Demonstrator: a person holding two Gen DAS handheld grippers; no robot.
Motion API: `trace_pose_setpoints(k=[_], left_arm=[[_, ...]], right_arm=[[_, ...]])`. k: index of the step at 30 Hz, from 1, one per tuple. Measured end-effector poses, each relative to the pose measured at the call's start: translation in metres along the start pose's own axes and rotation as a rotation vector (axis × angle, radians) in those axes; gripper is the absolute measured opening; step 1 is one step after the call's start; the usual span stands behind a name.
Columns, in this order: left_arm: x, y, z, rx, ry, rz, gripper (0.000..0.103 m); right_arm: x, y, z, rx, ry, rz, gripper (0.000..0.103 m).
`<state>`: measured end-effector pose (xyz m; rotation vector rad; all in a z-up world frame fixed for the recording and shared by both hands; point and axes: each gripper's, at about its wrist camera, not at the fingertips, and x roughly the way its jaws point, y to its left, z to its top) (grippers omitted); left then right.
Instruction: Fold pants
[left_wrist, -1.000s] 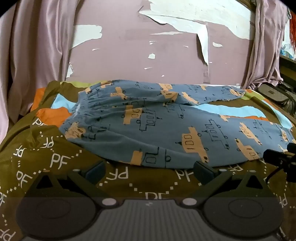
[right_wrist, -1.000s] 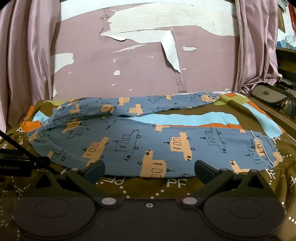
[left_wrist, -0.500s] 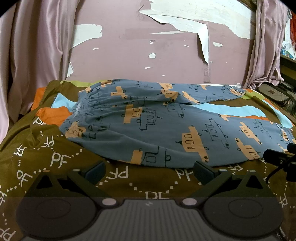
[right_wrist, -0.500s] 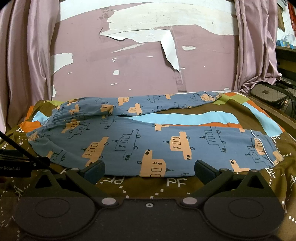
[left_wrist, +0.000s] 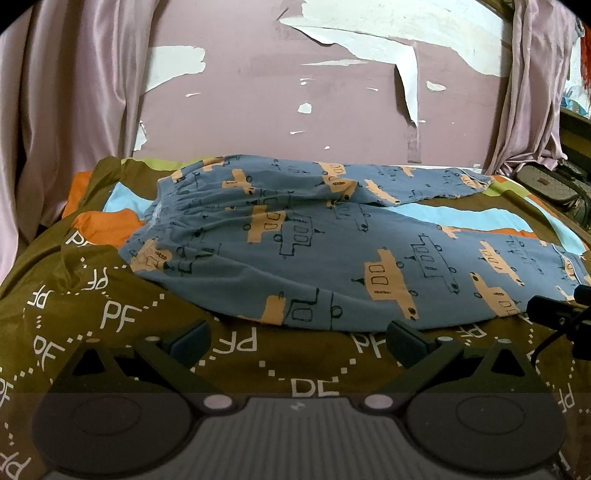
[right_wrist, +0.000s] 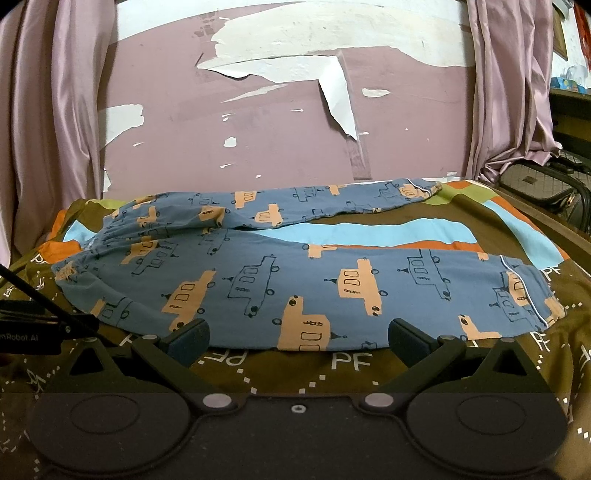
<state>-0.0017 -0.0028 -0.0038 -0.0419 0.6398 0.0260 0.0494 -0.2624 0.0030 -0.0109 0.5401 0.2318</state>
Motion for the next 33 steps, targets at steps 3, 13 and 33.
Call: trace_pose_setpoints(k=[3, 13, 33], left_arm=[[-0.0001, 0.0003, -0.0007, 0.001, 0.0, -0.001, 0.103], [-0.0001, 0.0009, -0.0012, -0.002, 0.004, 0.0, 0.103], [0.0088, 0.0052, 0.0004, -0.017, 0.072, 0.044, 0.103]], right_arm=[[0.0, -0.0001, 0.0002, 0.0, 0.001, 0.001, 0.103], [0.0002, -0.0006, 0.0003, 0.0, 0.001, 0.001, 0.103], [0.0066, 0.0003, -0.0034, 0.009, 0.029, 0.01, 0.103]])
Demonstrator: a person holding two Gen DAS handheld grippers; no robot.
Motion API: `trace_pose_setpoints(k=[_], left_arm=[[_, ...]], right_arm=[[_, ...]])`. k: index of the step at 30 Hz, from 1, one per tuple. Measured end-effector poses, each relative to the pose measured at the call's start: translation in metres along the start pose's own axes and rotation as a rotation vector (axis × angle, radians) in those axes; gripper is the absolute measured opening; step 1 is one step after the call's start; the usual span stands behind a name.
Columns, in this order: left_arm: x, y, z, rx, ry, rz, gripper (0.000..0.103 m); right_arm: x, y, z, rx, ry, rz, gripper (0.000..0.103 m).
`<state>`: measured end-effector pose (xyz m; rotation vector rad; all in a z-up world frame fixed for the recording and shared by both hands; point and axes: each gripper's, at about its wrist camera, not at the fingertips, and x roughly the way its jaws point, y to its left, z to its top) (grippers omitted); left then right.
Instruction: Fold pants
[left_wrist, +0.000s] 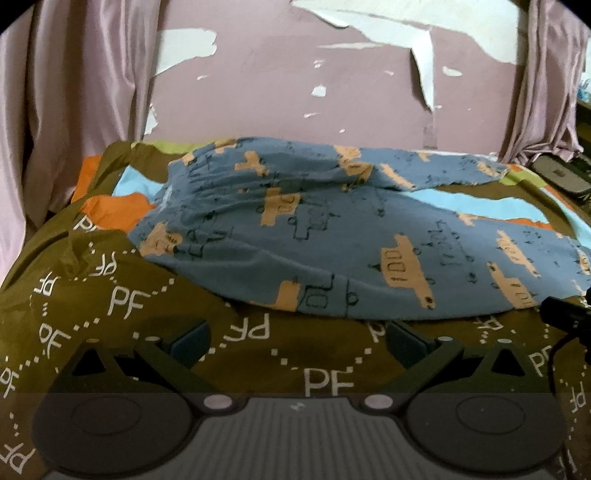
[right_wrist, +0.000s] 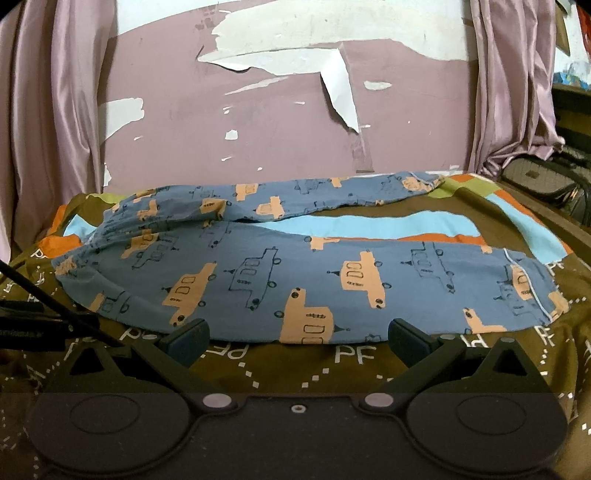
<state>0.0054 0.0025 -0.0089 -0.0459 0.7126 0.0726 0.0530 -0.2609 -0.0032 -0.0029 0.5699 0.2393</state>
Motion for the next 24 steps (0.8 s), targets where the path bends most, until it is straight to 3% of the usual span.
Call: trace_pose_setpoints(k=[17, 21, 24], left_arm=[[0.004, -0.003, 0.024, -0.015, 0.092, 0.043, 0.103], [0.006, 0.004, 0.046, -0.005, 0.063, 0.06, 0.103], [0.007, 0.008, 0.067, 0.014, 0.036, 0.062, 0.103]], right_arm=[[0.015, 0.002, 0.021, -0.065, 0.005, 0.06, 0.103], [0.033, 0.002, 0.046, -0.12, 0.051, 0.074, 0.103], [0.053, 0.009, 0.071, -0.168, 0.133, 0.037, 0.102]])
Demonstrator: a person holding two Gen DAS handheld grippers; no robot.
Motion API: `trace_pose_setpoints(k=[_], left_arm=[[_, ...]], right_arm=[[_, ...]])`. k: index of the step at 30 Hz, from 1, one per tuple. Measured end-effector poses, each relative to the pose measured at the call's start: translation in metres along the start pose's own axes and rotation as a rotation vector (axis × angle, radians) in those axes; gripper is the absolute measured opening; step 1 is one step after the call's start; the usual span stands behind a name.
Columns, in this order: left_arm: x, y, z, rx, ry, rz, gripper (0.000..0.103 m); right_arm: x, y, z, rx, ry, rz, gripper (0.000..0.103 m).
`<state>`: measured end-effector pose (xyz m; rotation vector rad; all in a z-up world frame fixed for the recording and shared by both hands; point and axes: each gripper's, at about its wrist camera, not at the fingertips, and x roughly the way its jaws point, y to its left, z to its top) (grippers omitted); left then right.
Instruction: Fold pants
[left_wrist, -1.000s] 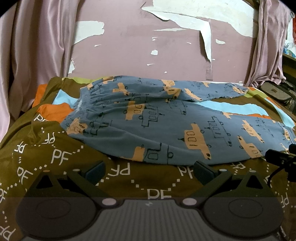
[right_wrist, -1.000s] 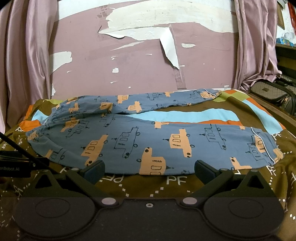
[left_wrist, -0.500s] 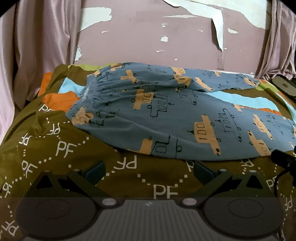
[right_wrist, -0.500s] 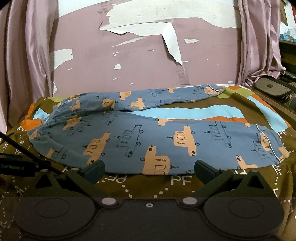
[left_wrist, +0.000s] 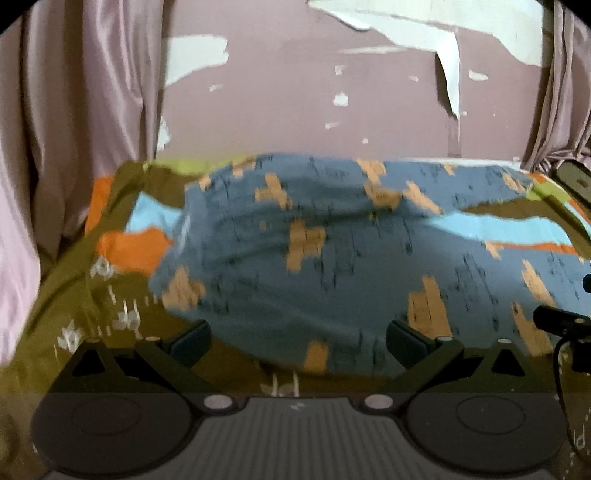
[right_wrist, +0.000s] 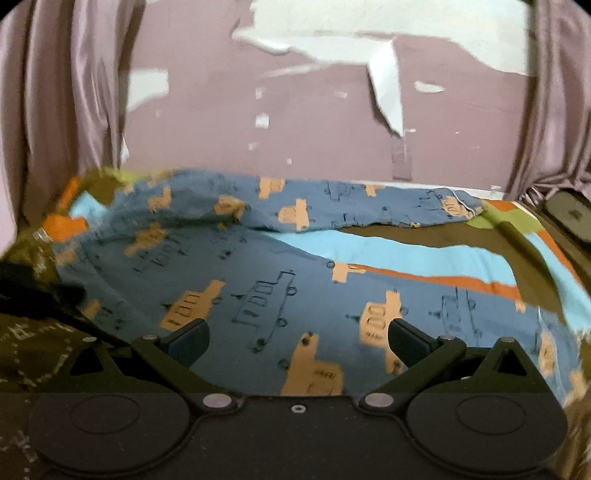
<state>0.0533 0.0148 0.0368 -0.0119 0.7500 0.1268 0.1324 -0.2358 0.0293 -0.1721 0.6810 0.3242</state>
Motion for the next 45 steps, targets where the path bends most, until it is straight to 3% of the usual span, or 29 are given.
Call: trace_pose_setpoints(k=[8, 13, 18, 29, 36, 42, 45], left_arm=[[0.01, 0.009, 0.055, 0.009, 0.017, -0.048, 0.103], [0.011, 0.01, 0.083, 0.009, 0.012, -0.103, 0.103], [0.018, 0.001, 0.112, 0.072, 0.01, -0.112, 0.103], [0.045, -0.023, 0.159, 0.166, 0.068, -0.095, 0.103], [0.075, -0.016, 0.153, 0.223, 0.045, -0.08, 0.103], [0.106, 0.022, 0.169, 0.192, -0.017, -0.129, 0.103], [0.128, 0.041, 0.178, 0.179, -0.037, -0.151, 0.103]], right_arm=[[0.014, 0.001, 0.064, -0.041, 0.087, 0.028, 0.102], [0.014, 0.001, 0.088, -0.119, 0.08, 0.058, 0.102], [0.015, -0.001, 0.104, -0.199, 0.046, 0.029, 0.102], [0.031, -0.013, 0.121, -0.21, 0.023, 0.037, 0.102], [0.056, -0.042, 0.119, -0.27, -0.063, 0.191, 0.102], [0.095, -0.069, 0.16, -0.224, 0.048, 0.258, 0.102], [0.12, -0.069, 0.176, -0.292, 0.047, 0.34, 0.102]])
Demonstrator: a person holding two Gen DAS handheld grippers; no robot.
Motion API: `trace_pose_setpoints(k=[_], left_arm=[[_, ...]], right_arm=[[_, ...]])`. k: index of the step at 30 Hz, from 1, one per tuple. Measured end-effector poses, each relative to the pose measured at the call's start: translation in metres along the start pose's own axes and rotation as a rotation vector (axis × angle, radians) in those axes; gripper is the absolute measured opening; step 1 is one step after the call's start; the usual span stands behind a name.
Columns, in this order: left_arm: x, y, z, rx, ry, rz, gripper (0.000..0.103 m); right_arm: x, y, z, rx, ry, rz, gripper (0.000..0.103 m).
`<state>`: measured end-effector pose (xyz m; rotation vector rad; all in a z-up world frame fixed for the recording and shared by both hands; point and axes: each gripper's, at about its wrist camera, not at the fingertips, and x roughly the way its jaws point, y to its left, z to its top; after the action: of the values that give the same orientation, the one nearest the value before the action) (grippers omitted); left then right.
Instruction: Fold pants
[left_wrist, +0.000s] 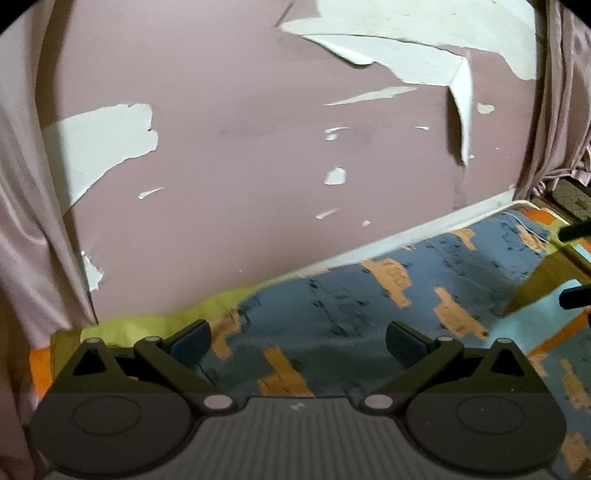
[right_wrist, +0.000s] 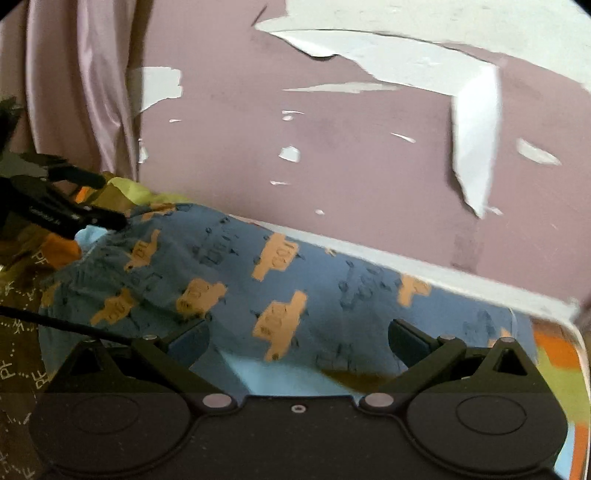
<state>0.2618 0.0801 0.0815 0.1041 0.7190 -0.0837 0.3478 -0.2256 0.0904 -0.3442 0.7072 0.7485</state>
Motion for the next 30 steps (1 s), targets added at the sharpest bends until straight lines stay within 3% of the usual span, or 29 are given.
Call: trace_pose_setpoints(k=[4, 6, 11, 15, 19, 21, 27, 30], left_arm=[[0.03, 0.026, 0.001, 0.003, 0.026, 0.023, 0.103], [0.043, 0.037, 0.001, -0.003, 0.029, 0.037, 0.103], [0.066, 0.05, 0.003, 0.034, 0.019, 0.028, 0.103], [0.084, 0.051, 0.008, 0.064, 0.023, 0.006, 0.103], [0.103, 0.054, 0.012, 0.06, 0.062, 0.043, 0.102], [0.107, 0.057, 0.013, 0.046, 0.075, 0.041, 0.097], [0.109, 0.06, 0.011, 0.117, 0.115, -0.037, 0.08], [0.112, 0.058, 0.01, 0.148, 0.144, -0.058, 0.065]], right_arm=[[0.049, -0.013, 0.002, -0.033, 0.058, 0.174, 0.102], [0.065, -0.018, -0.003, -0.028, 0.059, 0.217, 0.103], [0.093, -0.028, -0.01, -0.06, 0.063, 0.112, 0.102], [0.109, -0.039, 0.004, -0.022, 0.004, 0.025, 0.102], [0.134, -0.046, 0.022, -0.014, 0.0, -0.007, 0.102], [0.144, -0.046, 0.028, -0.009, 0.004, 0.0, 0.102], [0.167, -0.041, 0.045, -0.084, 0.025, 0.026, 0.084], [0.177, -0.044, 0.049, -0.078, 0.06, 0.047, 0.074]])
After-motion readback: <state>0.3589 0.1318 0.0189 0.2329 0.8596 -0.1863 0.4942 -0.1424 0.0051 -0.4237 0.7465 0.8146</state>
